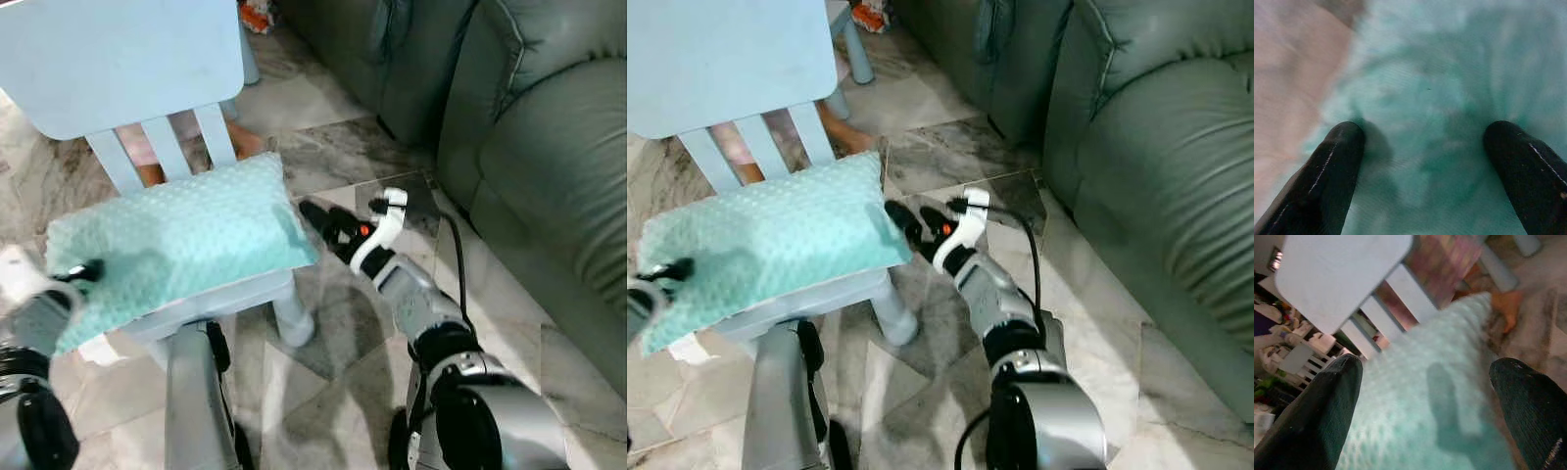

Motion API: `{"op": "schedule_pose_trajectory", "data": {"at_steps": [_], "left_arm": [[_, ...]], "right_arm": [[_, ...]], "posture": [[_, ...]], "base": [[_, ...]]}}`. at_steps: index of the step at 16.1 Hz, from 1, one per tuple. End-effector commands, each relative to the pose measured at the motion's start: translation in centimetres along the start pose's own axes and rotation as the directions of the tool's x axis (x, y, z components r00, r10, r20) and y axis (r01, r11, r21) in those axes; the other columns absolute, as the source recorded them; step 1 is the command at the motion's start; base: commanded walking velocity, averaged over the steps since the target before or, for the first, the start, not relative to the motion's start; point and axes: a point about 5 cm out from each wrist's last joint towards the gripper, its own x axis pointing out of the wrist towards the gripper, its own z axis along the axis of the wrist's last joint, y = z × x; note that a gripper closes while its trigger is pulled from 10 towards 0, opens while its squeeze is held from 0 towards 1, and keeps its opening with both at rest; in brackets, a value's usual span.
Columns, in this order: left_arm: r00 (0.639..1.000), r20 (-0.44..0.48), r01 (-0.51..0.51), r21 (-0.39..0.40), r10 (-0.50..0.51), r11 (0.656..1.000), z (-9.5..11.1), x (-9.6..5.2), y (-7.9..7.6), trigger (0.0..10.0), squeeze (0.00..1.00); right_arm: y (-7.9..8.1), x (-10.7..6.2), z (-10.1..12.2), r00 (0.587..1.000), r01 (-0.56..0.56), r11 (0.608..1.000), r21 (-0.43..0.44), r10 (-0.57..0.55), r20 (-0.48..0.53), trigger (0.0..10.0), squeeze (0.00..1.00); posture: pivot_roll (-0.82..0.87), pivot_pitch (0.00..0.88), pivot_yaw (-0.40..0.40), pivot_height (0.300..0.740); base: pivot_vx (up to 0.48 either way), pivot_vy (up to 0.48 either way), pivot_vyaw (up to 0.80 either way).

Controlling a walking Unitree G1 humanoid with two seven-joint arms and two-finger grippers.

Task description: Move the pillow to the sofa

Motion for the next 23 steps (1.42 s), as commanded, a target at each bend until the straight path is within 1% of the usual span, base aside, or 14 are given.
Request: {"op": "schedule_pose_trajectory", "data": {"at_steps": [1, 2, 4, 5, 8, 11, 12, 14, 18, 19, 20, 21, 22, 23], "left_arm": [[0.999, -0.032, 0.021, 0.002, -0.02, 1.0, -0.4, 0.0, -0.3, 10.0, 0.0], [0.999, -0.04, 0.022, 0.005, -0.022, 1.0, -0.6, 0.0, -0.3, 10.0, 0.0], [0.996, -0.073, 0.044, 0.011, -0.043, 0.999, -1.4, -0.1, -0.3, 10.0, 0.0], [0.995, -0.08, 0.059, 0.007, -0.058, 0.998, -1.4, -0.1, -0.3, 10.0, 0.0], [0.99, -0.099, 0.102, 0.01, -0.1, 0.995, -1.6, -0.3, -0.3, 10.0, 0.0], [0.982, -0.114, 0.151, 0.013, -0.148, 0.988, -1.7, -0.4, -0.9, 10.0, 0.0], [0.975, -0.126, 0.184, 0.01, -0.181, 0.983, -1.8, -0.5, -1.3, 10.0, 0.0], [0.96, -0.145, 0.247, 0.024, -0.241, 0.969, -2.0, -0.8, -2.0, 10.0, 0.0], [0.925, -0.174, 0.345, 0.014, -0.338, 0.938, -2.0, -1.3, -3.0, 10.0, 0.0], [0.923, -0.176, 0.35, 0.015, -0.342, 0.937, -2.0, -1.3, -3.0, 10.0, 0.0], [0.915, -0.192, 0.367, 0.028, -0.355, 0.93, -2.0, -1.5, -3.1, 10.0, 0.0], [0.919, -0.19, 0.357, 0.035, -0.345, 0.933, -2.0, -1.5, -2.9, 10.0, 0.0], [0.926, -0.184, 0.345, 0.048, -0.331, 0.938, -1.9, -1.6, -2.6, 10.0, 0.0], [0.929, -0.179, 0.337, 0.05, -0.323, 0.94, -1.8, -1.7, -2.4, 10.0, 0.0]], "right_arm": [[0.7, 0.7, -0.2, 0.999, -0.024, 1.0, -0.017, 0.023, -0.021, 10.0, 0.0], [0.7, 0.8, -0.1, 0.999, -0.026, 0.999, -0.027, 0.025, -0.025, 10.0, 0.0], [1.3, 1.6, 1.2, 0.999, -0.04, 0.984, -0.177, 0.036, -0.021, 10.0, 0.0], [1.1, 1.6, 1.6, 1.0, -0.021, 0.975, -0.22, 0.018, -0.017, 10.0, 0.0], [1.0, 1.8, 2.1, 1.0, 0.02, 0.961, -0.277, -0.024, -0.011, 10.0, 0.0], [2.0, 2.5, 1.8, 0.998, -0.06, 0.972, -0.227, 0.05, -0.048, 10.0, 0.0], [2.6, 2.7, 1.2, 0.991, -0.12, 0.979, -0.167, 0.109, -0.076, 10.0, 0.0], [3.9, 3.1, -0.2, 0.963, -0.247, 0.962, -0.113, 0.231, -0.138, 10.0, 0.0], [3.6, 2.6, -1.9, 0.957, -0.23, 0.95, -0.213, 0.181, -0.227, 10.0, 0.0], [3.5, 2.6, -1.9, 0.957, -0.226, 0.949, -0.218, 0.175, -0.231, 10.0, 0.0], [3.2, 2.3, -2.2, 0.956, -0.218, 0.941, -0.259, 0.152, -0.253, 6.7, 0.0], [2.8, 2.2, -2.2, 0.959, -0.192, 0.928, -0.319, 0.107, -0.264, 10.0, 0.0], [2.4, 2.2, -1.4, 0.97, -0.152, 0.905, -0.397, 0.059, -0.238, 10.0, 0.0], [2.1, 2.3, -0.2, 0.981, -0.12, 0.913, -0.39, 0.048, -0.19, 10.0, 0.0]], "posture": [[0.08, 0.228, 0.073, 0.392], [0.09, 0.231, 0.073, 0.392], [0.09, 0.262, 0.074, 0.392], [0.1, 0.266, 0.074, 0.392], [0.11, 0.272, 0.075, 0.392], [0.11, 0.275, 0.077, 0.392], [0.11, 0.276, 0.078, 0.392], [0.12, 0.281, 0.076, 0.392], [0.13, 0.285, 0.08, 0.392], [0.13, 0.285, 0.08, 0.392], [0.13, 0.288, 0.081, 0.392], [0.13, 0.289, 0.081, 0.392], [0.13, 0.289, 0.081, 0.392], [0.14, 0.291, 0.078, 0.392]], "base": [[0.0, 0.0, 0.0], [0.0, 0.0, 0.0], [0.0, 0.0, 0.0], [0.0, 0.0, 0.0], [0.0, 0.0, 0.0], [0.0, 0.0, 0.0], [0.0, 0.0, 0.0], [0.0, 0.0, 0.0], [0.0, 0.0, 0.0], [0.0, 0.0, 0.0], [0.0, 0.0, 0.0], [0.0, 0.0, 0.0], [0.0, 0.0, 0.0], [0.0, 0.0, 0.0]]}}
